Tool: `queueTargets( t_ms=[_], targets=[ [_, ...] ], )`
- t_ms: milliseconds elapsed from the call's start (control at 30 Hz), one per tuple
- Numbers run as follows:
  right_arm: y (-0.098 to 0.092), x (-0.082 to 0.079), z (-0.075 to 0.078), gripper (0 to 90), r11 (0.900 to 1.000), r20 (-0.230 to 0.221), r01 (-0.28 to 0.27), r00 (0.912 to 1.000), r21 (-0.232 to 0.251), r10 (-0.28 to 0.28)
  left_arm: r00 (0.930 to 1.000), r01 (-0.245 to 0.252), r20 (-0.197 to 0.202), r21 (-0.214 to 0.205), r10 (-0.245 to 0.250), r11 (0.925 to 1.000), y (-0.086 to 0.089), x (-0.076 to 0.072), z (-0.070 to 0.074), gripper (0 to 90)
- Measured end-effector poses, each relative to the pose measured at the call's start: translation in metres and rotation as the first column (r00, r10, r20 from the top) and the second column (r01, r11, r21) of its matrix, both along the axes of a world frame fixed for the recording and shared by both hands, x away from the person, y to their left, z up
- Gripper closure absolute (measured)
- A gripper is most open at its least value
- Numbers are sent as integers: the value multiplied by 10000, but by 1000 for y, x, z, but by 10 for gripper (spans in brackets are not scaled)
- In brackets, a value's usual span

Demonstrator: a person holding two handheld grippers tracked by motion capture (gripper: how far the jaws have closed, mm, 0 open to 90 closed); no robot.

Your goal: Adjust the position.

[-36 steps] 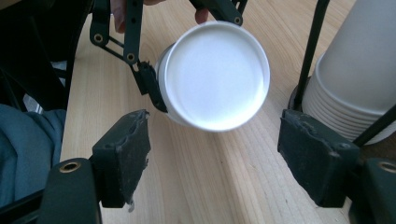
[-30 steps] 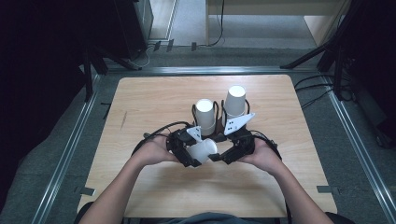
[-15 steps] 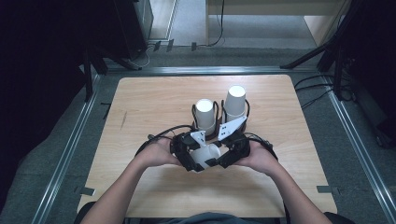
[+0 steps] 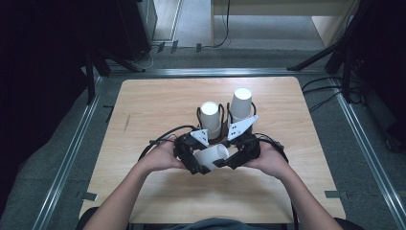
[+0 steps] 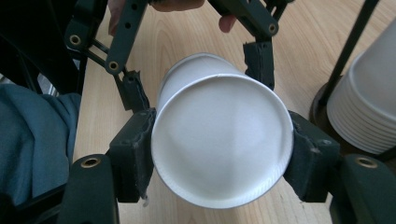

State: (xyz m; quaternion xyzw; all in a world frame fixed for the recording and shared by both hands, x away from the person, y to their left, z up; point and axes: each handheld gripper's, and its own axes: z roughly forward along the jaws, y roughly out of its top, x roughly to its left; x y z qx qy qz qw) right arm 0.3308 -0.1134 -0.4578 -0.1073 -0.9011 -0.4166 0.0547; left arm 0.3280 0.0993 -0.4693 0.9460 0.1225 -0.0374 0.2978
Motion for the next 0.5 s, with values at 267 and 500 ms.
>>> queueTargets(
  t_ms=[267, 500],
  targets=[
    [-9, 3, 5, 340, 9993, 133, 284, 9995, 250, -287, 9974, -682, -274, -875, 660, 9938, 11, 7, 2, 84],
    [-18, 5, 9, 340, 9977, 215, 443, 9987, 521, -454, 9945, -1014, -422, -1427, 963, 9846, 16, 9, 4, 84]
  ],
)
